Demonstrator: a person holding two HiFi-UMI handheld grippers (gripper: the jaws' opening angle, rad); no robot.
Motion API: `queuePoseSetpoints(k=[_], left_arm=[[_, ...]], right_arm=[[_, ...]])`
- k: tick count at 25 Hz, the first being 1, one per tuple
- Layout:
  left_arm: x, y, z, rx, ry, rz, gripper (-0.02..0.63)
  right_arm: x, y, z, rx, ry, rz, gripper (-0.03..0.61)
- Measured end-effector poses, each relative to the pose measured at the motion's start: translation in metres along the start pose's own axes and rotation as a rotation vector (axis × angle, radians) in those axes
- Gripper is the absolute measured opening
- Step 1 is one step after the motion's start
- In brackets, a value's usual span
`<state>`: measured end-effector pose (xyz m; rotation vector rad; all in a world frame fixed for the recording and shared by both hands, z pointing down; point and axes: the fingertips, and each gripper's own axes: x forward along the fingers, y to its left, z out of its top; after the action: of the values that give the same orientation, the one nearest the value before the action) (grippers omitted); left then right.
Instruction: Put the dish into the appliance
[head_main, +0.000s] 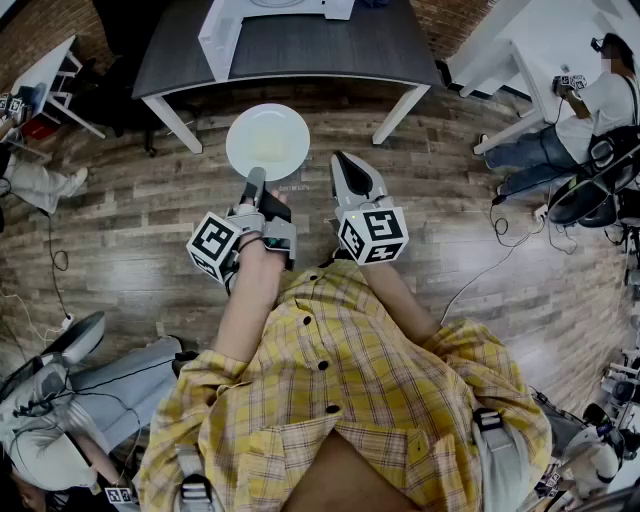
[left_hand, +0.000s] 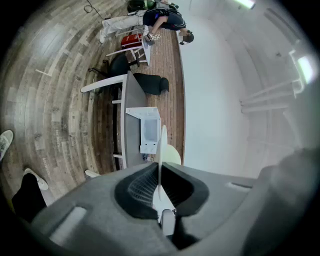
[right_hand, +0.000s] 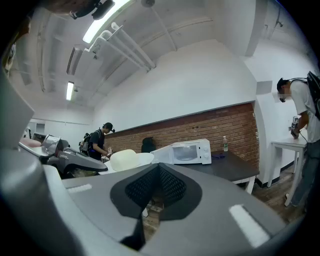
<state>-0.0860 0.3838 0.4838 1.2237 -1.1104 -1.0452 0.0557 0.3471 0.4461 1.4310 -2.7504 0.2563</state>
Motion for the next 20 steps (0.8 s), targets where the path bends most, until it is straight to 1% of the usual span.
queuePoseSetpoints(k=[7, 14, 17, 20], left_arm=[[0.001, 0.001, 0.004, 0.007, -0.011, -0.001, 0.012], [0.004, 0.005, 0.004, 0.009, -0.002, -0.012, 0.011], [0.012, 0.011, 0.002, 0.003, 0.002, -0.021, 0.011], [0.024, 0.014, 0.001, 0.004, 0.012, -0.019, 0.011]], right_arm=[[0.004, -0.002, -0.003, 0.003, 0.0, 0.005, 0.0], [0.005, -0.001, -0.002, -0.003, -0.03, -0.006, 0.0], [0.004, -0.008, -0.004, -0.003, -0.031, -0.002, 0.002], [0.013, -0.021, -0.003, -0.001, -0.036, -0.015, 0.002]])
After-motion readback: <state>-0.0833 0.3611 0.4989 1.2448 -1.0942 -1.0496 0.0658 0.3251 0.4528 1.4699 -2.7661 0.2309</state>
